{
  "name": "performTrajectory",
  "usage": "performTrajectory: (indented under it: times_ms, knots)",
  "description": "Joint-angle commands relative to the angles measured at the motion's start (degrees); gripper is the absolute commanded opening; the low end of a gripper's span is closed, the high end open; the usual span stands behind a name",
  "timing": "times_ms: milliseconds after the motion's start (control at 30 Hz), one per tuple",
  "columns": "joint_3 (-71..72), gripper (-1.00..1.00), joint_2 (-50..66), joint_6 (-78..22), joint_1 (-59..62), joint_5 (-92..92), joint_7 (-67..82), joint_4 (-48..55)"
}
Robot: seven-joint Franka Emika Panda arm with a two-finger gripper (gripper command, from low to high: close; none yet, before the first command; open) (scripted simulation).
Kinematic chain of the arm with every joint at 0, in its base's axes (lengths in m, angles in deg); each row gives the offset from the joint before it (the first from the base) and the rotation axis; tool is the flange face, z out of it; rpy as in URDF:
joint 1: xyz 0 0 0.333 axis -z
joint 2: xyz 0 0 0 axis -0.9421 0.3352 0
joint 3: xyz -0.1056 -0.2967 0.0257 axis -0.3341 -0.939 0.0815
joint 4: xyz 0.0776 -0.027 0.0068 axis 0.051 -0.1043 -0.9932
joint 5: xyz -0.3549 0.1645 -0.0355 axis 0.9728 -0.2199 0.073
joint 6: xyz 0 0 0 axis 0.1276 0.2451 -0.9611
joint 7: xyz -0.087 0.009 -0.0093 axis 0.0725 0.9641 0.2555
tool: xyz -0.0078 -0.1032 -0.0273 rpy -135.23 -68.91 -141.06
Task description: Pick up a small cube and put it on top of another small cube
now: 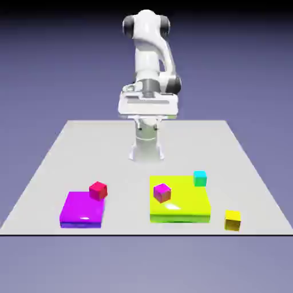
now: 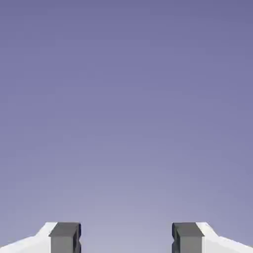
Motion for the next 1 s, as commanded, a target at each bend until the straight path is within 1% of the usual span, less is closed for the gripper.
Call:
performTrajectory:
  times_ms: [0, 967]
  knots:
    - [0.8, 0.0, 1.78, -1.49, 0.12, 0.22, 2.5, 1.6]
    - [24.03, 0.0, 53.21, -44.64, 3.46, 6.47, 74.76, 47.96]
